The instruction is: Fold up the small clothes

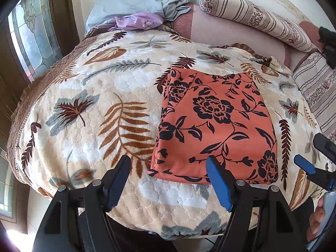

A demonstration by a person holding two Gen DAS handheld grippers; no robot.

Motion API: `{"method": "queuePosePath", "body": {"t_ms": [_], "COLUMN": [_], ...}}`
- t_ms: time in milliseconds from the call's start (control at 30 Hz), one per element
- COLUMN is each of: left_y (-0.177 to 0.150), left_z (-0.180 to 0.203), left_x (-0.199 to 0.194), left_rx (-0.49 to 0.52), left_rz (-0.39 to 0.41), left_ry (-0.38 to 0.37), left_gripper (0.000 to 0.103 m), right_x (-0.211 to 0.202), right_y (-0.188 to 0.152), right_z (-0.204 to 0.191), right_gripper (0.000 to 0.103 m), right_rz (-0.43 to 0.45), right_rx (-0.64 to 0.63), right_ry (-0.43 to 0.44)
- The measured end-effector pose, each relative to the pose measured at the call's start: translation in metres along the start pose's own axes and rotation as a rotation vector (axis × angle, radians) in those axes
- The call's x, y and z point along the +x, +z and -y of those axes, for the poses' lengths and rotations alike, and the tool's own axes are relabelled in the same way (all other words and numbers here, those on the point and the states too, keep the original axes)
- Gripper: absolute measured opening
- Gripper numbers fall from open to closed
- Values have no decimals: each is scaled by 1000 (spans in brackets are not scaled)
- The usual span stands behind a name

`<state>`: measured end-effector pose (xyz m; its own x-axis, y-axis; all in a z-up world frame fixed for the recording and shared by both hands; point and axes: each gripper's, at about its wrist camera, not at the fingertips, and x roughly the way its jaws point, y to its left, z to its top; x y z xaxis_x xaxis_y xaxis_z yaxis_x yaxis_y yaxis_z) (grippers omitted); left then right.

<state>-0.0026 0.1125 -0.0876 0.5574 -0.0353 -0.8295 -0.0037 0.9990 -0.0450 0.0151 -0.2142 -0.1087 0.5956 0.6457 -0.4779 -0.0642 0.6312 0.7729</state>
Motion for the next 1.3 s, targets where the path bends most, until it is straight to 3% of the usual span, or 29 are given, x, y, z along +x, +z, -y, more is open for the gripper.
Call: {"method": "queuePosePath", "body": {"t_ms": [133,233,367,533,667,833,867,933,967,1033,1100,1167,1200,1233,1300], "left_y": [1,3,8,24,45,68,70,66,60,54,51,50,50,50,50], "left_z": [3,8,13,21,33,45,46,43,42,44,45,42,44,45,42], "left_x": [5,8,4,9,23,43,55,96,115,114,111,112,110,105,92], "left_rx": [9,17,37,35,42,23,26,12,21,61,66,54,61,68,74], "left_rz": [-15,-29,-10,14,32,72,54,-79,-141,-83,-73,-67,-66,-61,-44], "left_ry": [10,12,19,-19,-85,-176,-157,-62,-38,-14,-11,-24,-28,-29,-56], "left_gripper": [74,74,74,74,74,75,75,74,75,77,77,77,77,77,77], "right_x": [15,50,38,7,6,32,40,71,89,105,96,99,106,106,91], "right_y": [-1,-6,0,22,40,63,68,74,73,72,68,63,64,67,72], "right_z": [6,22,11,21,58,70,72,77,80,52,7,-3,12,31,54], "right_gripper": [102,102,103,103,103,103,102,100,77,34,34,37,41,69,79], "right_rz": [-38,-158,-133,-30,-39,-78,-88,-155,-208,-266,-214,-190,-219,-224,-190], "right_rx": [17,46,23,27,112,140,140,138,141,9,-215,-296,-230,-119,59], "right_ry": [105,45,109,78,17,53,45,20,-4,-109,-252,-306,-307,-275,-132]}}
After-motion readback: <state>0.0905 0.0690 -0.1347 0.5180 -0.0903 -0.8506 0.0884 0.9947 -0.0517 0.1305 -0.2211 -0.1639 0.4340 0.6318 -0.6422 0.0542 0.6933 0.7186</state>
